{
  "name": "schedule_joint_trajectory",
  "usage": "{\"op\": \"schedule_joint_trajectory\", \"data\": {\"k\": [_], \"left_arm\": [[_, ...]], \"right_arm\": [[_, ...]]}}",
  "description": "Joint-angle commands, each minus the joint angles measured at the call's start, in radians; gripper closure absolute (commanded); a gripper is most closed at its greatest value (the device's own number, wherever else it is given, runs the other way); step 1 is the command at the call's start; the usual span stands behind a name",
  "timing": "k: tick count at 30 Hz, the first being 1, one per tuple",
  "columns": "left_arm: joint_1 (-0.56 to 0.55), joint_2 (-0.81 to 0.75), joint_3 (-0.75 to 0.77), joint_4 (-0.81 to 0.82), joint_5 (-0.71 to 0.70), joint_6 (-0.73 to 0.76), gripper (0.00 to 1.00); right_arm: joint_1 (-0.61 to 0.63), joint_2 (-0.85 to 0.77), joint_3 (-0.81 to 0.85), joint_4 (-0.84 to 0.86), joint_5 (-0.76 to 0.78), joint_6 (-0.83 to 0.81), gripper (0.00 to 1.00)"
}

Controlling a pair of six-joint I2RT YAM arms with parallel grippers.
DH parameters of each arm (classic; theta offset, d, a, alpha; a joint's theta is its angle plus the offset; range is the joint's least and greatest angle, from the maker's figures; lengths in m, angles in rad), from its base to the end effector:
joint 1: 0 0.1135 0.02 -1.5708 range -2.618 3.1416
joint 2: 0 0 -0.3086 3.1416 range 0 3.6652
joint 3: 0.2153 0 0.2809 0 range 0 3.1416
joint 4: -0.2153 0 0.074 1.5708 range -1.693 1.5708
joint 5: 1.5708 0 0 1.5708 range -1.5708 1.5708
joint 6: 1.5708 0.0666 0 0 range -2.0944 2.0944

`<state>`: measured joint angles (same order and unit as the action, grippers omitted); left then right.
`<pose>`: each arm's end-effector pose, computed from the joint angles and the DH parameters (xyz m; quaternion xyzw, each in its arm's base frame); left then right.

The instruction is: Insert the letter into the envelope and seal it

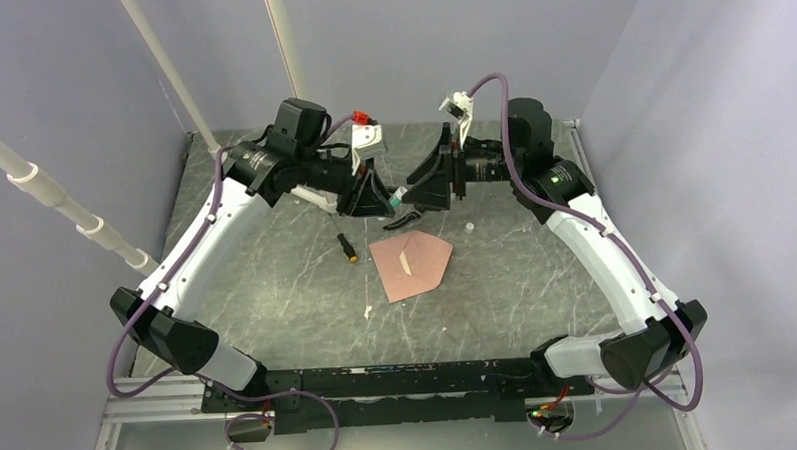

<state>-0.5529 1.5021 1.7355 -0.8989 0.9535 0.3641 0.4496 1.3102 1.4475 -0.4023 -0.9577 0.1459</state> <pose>0.2612 -0.2250 0.4737 0.5336 0.6277 -0.4475 0.3480 0.2578 0.1849 0.4793 -0.3833 0.6545 0.5081 0.4081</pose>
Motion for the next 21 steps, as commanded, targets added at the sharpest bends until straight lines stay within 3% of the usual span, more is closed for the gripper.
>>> {"op": "schedule_joint_trajectory", "data": {"k": [1, 6, 9, 14, 16, 19, 21], "left_arm": [[0.002, 0.018, 0.048, -0.023, 0.031, 0.03, 0.97], [0.002, 0.027, 0.062, -0.017, 0.023, 0.036, 0.97], [0.002, 0.032, 0.071, -0.014, 0.018, 0.033, 0.98], [0.001, 0.027, 0.079, 0.004, -0.003, 0.022, 0.97], [0.001, 0.021, 0.072, 0.024, -0.02, 0.015, 0.97], [0.001, 0.001, 0.038, 0.085, -0.089, -0.004, 0.98], [-0.001, -0.024, -0.007, 0.162, -0.178, -0.032, 0.97]], "right_arm": [[0.001, 0.003, 0.047, 0.051, -0.07, -0.016, 0.41], [0.004, 0.034, 0.076, 0.026, -0.084, -0.014, 0.48], [0.01, 0.046, 0.09, 0.017, -0.085, -0.01, 0.61], [0.014, 0.064, 0.132, -0.045, -0.066, -0.026, 0.65], [0.015, 0.068, 0.149, -0.046, -0.053, -0.011, 0.76], [0.016, 0.067, 0.141, 0.018, 0.045, 0.089, 1.0], [0.02, 0.053, 0.081, 0.156, 0.164, 0.245, 1.0]]}}
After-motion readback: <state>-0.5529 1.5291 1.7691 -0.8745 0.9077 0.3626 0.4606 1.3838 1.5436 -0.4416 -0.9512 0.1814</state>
